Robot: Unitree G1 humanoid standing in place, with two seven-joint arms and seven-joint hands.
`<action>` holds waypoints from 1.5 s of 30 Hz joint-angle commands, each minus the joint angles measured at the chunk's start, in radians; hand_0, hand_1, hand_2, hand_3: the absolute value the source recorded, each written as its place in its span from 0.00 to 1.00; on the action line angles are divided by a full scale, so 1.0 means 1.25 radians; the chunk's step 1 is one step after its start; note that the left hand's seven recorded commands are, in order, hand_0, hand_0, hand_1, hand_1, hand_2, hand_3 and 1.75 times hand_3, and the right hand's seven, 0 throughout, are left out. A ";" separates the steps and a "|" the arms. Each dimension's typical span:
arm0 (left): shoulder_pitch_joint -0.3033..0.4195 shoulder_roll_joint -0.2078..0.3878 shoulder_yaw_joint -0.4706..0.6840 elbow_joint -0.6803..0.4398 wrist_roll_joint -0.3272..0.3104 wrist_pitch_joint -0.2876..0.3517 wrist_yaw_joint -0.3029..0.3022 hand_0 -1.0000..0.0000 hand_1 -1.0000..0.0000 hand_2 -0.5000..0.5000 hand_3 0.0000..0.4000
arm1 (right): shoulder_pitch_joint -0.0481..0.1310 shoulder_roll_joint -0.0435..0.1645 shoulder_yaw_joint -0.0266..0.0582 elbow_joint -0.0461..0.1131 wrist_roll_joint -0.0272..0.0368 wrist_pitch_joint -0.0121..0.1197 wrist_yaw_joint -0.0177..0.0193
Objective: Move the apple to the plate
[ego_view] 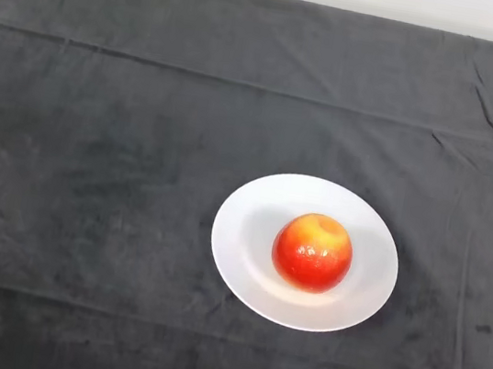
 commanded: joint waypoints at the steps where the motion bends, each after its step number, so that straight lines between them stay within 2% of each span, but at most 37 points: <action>1: 0.013 0.009 0.020 0.010 0.014 0.003 -0.009 1.00 1.00 0.50 0.00 | 0.090 0.111 -0.0126 0.079 -0.0087 0.057 -0.0035; 45: 0.013 0.001 0.078 -0.002 0.064 0.012 -0.022 1.00 1.00 0.50 0.00 | 0.090 0.112 -0.0132 0.079 -0.0095 0.057 -0.0038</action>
